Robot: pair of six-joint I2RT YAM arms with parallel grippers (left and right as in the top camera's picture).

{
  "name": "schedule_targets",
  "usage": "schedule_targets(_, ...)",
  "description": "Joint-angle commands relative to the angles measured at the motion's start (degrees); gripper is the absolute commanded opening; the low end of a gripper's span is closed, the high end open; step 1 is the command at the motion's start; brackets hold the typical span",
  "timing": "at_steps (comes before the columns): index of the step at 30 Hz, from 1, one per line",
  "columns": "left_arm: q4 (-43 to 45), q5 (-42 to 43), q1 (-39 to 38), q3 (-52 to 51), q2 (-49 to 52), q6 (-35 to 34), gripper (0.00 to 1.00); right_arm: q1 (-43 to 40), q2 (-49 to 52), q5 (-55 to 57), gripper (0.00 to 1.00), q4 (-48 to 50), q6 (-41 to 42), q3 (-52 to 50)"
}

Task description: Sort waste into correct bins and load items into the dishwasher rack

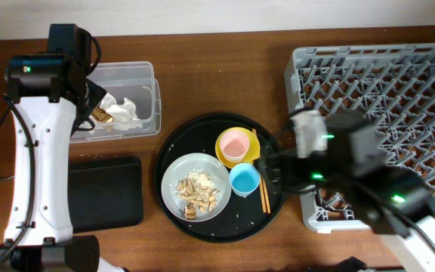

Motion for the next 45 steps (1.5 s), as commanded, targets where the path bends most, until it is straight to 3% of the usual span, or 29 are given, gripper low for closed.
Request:
schedule_targets(1,-0.1,-0.8,0.0,0.4,-0.9,-0.3,0.99,12.8,7.4,17.9,0.98,-0.9,7.1,2.6)
schedule_targets(8,-0.1,-0.8,0.0,0.4,-0.9,-0.3,0.99,22.6,18.8,18.4,0.98,-0.7,10.2,2.6)
schedule_targets(17,-0.1,-0.8,0.0,0.4,-0.9,-0.3,0.99,23.4,28.2,9.4,0.98,-0.8,10.1,2.6)
schedule_targets(20,-0.1,-0.8,0.0,0.4,-0.9,-0.3,0.99,23.4,30.6,10.9,0.99,-0.8,10.1,2.5)
schedule_targets(21,-0.1,-0.8,0.0,0.4,-0.9,-0.3,0.99,23.4,31.5,11.3,0.96,-0.8,10.2,2.5)
schedule_targets(23,-0.1,-0.8,0.0,0.4,-0.9,-0.3,0.99,23.4,33.6,11.9,0.77,-0.5,10.6,2.5)
schedule_targets(31,-0.1,-0.8,0.0,0.4,-0.9,-0.3,0.99,23.3,39.7,15.9,0.61,2.6,11.9,2.5)
schedule_targets(45,-0.1,-0.8,0.0,0.4,-0.9,-0.3,0.99,23.3,40.1,17.2,0.29,3.8,11.8,2.6)
